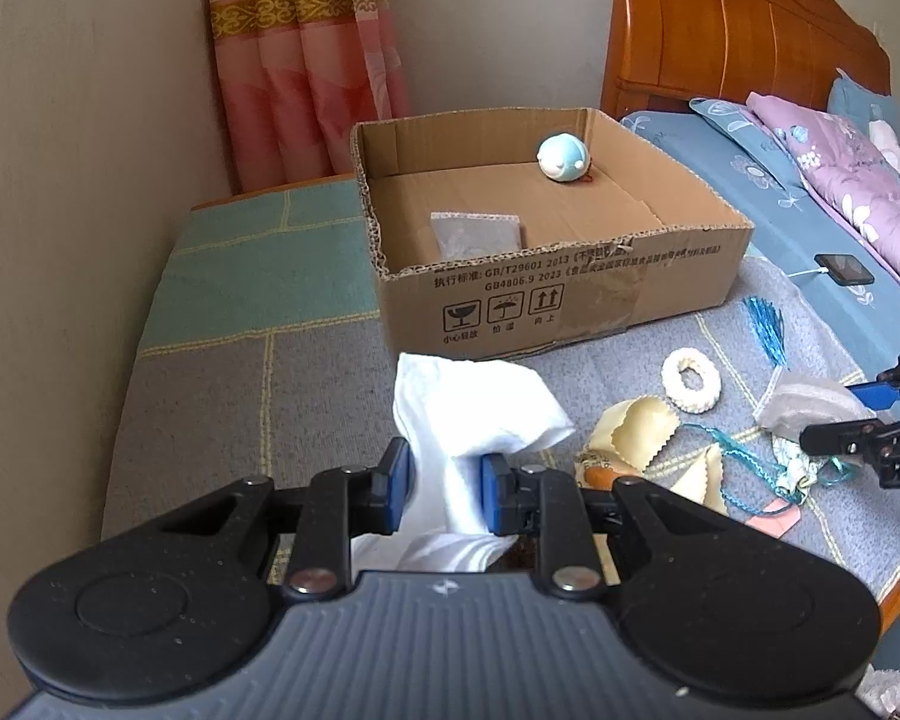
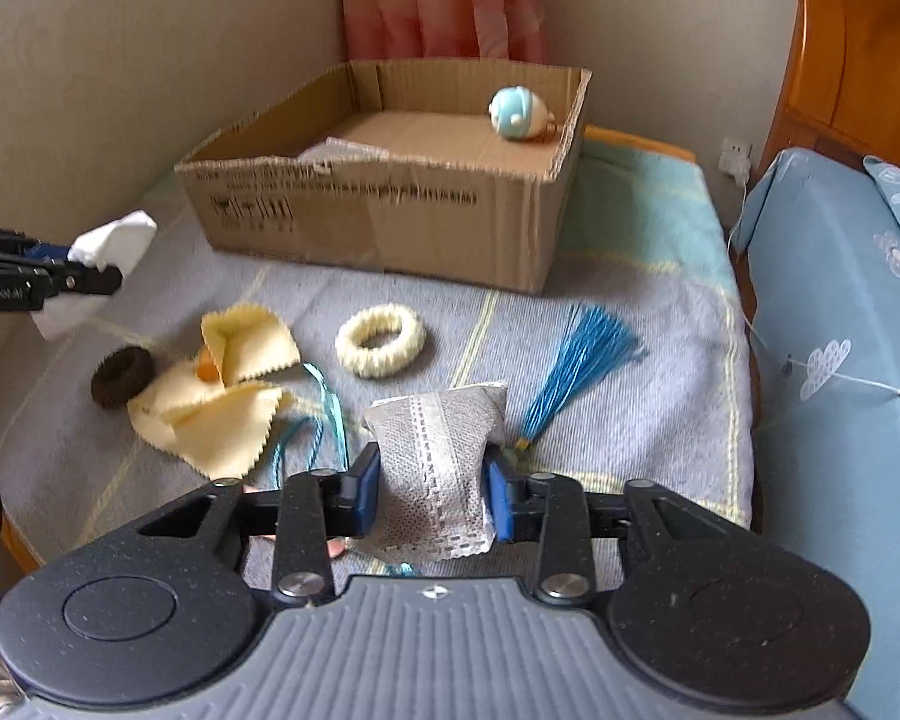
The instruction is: Organize soft objects
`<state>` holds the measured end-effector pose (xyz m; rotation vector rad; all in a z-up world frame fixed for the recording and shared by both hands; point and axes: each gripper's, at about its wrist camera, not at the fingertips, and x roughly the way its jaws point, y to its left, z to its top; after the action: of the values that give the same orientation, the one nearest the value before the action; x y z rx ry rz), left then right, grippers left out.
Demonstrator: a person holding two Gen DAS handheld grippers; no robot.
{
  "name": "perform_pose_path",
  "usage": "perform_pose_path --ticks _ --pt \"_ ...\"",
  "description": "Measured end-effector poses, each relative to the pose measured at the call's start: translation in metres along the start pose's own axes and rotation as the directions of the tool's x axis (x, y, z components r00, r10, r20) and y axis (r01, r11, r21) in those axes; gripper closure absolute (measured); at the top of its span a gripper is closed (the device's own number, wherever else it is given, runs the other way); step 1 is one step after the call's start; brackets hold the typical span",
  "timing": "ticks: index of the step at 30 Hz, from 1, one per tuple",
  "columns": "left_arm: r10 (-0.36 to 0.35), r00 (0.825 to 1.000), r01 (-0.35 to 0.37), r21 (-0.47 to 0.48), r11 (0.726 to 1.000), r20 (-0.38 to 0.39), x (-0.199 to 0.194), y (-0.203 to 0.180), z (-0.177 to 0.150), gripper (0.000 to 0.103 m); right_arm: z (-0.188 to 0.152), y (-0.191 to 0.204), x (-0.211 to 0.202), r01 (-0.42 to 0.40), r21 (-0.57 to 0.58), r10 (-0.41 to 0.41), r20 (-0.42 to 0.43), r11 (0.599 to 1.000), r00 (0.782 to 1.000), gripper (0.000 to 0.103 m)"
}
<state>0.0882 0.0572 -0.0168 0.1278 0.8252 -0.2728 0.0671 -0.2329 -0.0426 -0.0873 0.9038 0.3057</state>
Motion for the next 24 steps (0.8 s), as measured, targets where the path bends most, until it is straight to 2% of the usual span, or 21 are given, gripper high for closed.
perform_pose_path --ticks 4,8,11,12,15,24 --pt "-0.005 1.000 0.005 0.001 1.000 -0.001 0.001 -0.001 0.000 0.080 0.003 -0.001 0.001 -0.006 0.004 0.006 -0.001 1.000 1.000 0.040" --pt "-0.008 1.000 0.008 0.000 1.000 -0.003 0.002 -0.001 0.000 0.080 0.007 -0.001 0.007 -0.009 -0.005 0.009 -0.006 1.000 1.000 0.039" --pt "-0.006 1.000 0.006 -0.001 1.000 -0.005 0.002 0.000 0.000 0.080 0.010 0.000 0.013 0.007 -0.004 -0.007 -0.016 1.000 1.000 0.046" --pt "-0.005 1.000 0.005 -0.002 1.000 -0.006 0.002 0.000 0.000 0.080 0.011 0.000 0.014 0.010 -0.003 -0.010 -0.020 1.000 1.000 0.056" --pt "-0.004 1.000 0.004 -0.002 1.000 -0.005 0.001 0.000 0.000 0.080 0.014 -0.003 0.012 0.001 0.005 -0.001 -0.013 1.000 1.000 0.060" --pt "-0.005 1.000 0.005 0.007 1.000 -0.003 -0.001 -0.003 0.000 0.080 0.029 -0.018 -0.019 -0.036 0.054 0.033 0.056 0.998 0.998 0.061"
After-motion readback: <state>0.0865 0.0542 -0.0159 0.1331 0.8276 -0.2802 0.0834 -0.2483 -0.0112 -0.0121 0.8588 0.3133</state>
